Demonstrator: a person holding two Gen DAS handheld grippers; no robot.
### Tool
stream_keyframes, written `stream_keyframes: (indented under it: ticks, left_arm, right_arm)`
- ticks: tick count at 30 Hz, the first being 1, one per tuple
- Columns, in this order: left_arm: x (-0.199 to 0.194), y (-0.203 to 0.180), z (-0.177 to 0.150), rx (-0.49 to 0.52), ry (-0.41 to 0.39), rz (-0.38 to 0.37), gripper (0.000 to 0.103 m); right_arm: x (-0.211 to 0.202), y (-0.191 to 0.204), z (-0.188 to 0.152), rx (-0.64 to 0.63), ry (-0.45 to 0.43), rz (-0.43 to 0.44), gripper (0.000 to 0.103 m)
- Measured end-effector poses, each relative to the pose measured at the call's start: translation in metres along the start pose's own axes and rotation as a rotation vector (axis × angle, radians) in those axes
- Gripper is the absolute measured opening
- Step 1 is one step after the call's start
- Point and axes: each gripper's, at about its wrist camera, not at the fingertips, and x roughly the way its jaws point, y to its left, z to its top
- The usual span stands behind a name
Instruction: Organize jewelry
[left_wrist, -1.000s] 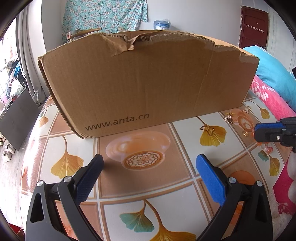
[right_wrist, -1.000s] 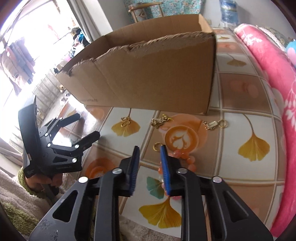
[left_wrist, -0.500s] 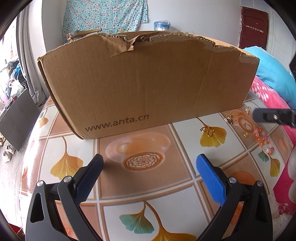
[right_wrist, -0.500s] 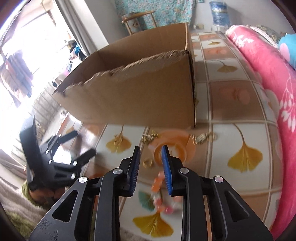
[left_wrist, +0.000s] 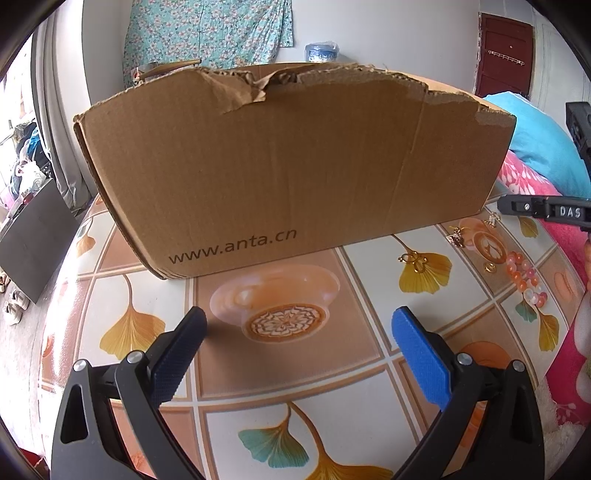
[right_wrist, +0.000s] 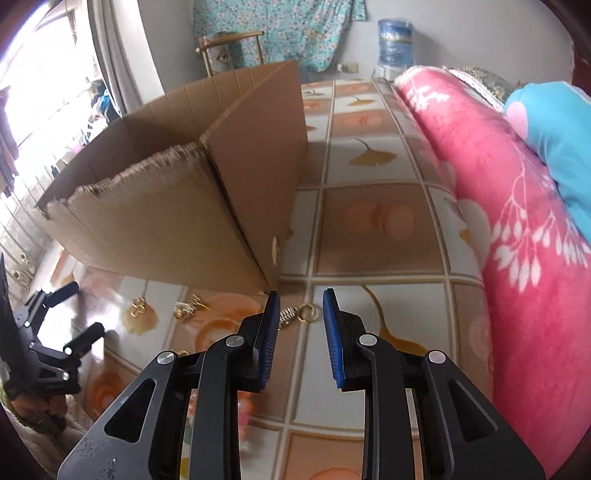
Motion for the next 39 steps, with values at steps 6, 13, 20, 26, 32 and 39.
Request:
stream_keyframes:
  ticks: [6,13,20,26,32,39]
  left_arm:
    - [0.000,0.000,0.001,0.000,-0.001,0.000,0.099]
    - [0.001,-0.001,0.002,-0.003,0.005,0.004,0.099]
    - [0.001,-0.002,0.003,-0.006,0.007,0.009,0.099]
    - [0.001,-0.002,0.004,-0.011,0.011,0.013,0.099]
    - [0.002,-0.002,0.004,-0.012,0.009,0.013,0.099]
    - [0.000,-0.002,0.004,-0.007,0.015,0.010,0.099]
  right_arm:
    - [0.011,-0.002,-0.003,-0.024,0.017,0.015,0.011]
    - [0.005,0.002,-0.012,-0.014,0.043,0.093,0.003]
    - [-0.002,-0.010,-0.012,0.018,0.013,0.071,0.001]
    - [0.011,-0.008,0.001,-0.018,-0.007,0.060,0.006]
    - [0.016,0.003,0.000,-0.113,0.009,0.013,0.003]
    - [0.002,-0.001,-0.016,-0.093,0.033,-0.003,0.001]
